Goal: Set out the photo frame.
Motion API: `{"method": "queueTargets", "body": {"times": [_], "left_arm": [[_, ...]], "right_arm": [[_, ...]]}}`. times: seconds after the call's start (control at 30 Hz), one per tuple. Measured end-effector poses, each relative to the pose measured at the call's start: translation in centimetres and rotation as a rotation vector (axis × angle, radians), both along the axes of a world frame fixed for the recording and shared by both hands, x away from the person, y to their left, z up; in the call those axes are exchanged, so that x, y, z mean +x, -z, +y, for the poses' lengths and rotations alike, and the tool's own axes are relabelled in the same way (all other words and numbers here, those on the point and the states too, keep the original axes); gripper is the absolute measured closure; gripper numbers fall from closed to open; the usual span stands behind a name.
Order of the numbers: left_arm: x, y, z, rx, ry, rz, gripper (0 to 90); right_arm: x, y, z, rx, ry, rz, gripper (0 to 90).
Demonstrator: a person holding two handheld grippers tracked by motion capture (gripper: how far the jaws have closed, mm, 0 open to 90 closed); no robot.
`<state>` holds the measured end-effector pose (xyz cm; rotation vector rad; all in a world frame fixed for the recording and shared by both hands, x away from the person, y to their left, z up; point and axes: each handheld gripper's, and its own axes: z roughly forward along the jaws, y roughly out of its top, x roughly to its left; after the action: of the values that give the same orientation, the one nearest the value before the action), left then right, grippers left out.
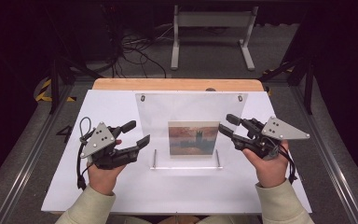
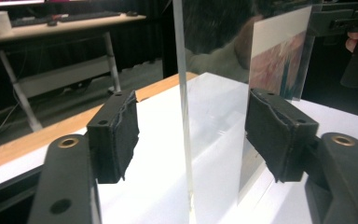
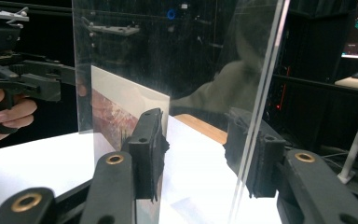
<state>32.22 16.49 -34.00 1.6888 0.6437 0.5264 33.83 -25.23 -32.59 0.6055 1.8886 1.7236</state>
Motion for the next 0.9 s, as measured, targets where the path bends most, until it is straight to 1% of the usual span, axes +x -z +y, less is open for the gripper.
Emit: {"method": "queueTargets", "body": {"times": [0.03,0.1,0.13,0.23,0.27,0.37,0.4,0.47,0.5,0.57,0.6,0.77,0.8,0.83,0.9], "left_arm": [[0.0,0.1,0.2,0.003,-0.004,0.006,33.3],[0.1,0.5,0.7,0.005,-0.019,0.029,32.5],[0.1,0.5,0.7,0.005,-0.019,0.029,32.2],[0.2,0.9,1.3,0.012,-0.037,0.055,31.8],[0.2,1.1,1.5,0.013,-0.038,0.066,31.6],[0.3,1.3,1.9,0.012,-0.041,0.084,30.8],[0.4,1.4,2.0,0.005,-0.044,0.090,30.4],[0.4,1.5,2.0,0.009,-0.046,0.095,29.6],[0.4,1.5,2.0,0.009,-0.046,0.095,29.3],[0.5,1.6,2.0,0.011,-0.046,0.098,28.9],[0.4,1.6,2.0,0.010,-0.044,0.103,28.3],[0.4,1.7,2.2,0.022,-0.039,0.107,26.5],[0.3,1.7,2.4,0.031,-0.042,0.110,26.0],[0.3,1.7,2.4,0.031,-0.042,0.110,25.6],[0.2,1.7,2.9,0.038,-0.043,0.106,25.3]], "right_arm": [[0.2,0.1,0.0,0.001,0.001,0.006,53.8],[0.6,0.3,0.0,-0.004,0.010,0.010,53.0],[0.6,0.3,0.0,-0.004,0.010,0.010,53.0],[1.1,0.5,0.2,-0.008,0.024,0.026,49.5],[1.3,0.7,0.2,-0.007,0.029,0.028,48.6],[1.7,0.8,0.3,0.000,0.025,0.037,48.4],[1.8,0.8,0.3,-0.003,0.025,0.037,47.8],[2.0,0.8,0.4,-0.010,0.035,0.029,42.4],[2.0,0.8,0.4,-0.010,0.035,0.029,42.4],[2.0,0.8,0.4,-0.019,0.048,0.031,38.7],[2.0,0.7,0.4,-0.019,0.058,0.027,34.8],[1.6,0.3,0.2,-0.029,0.066,0.029,30.4],[1.3,0.0,0.0,-0.047,0.077,0.026,28.3],[1.3,0.0,0.0,-0.047,0.077,0.026,28.3],[0.9,-0.3,-0.4,-0.076,0.097,0.025,26.5]]}}
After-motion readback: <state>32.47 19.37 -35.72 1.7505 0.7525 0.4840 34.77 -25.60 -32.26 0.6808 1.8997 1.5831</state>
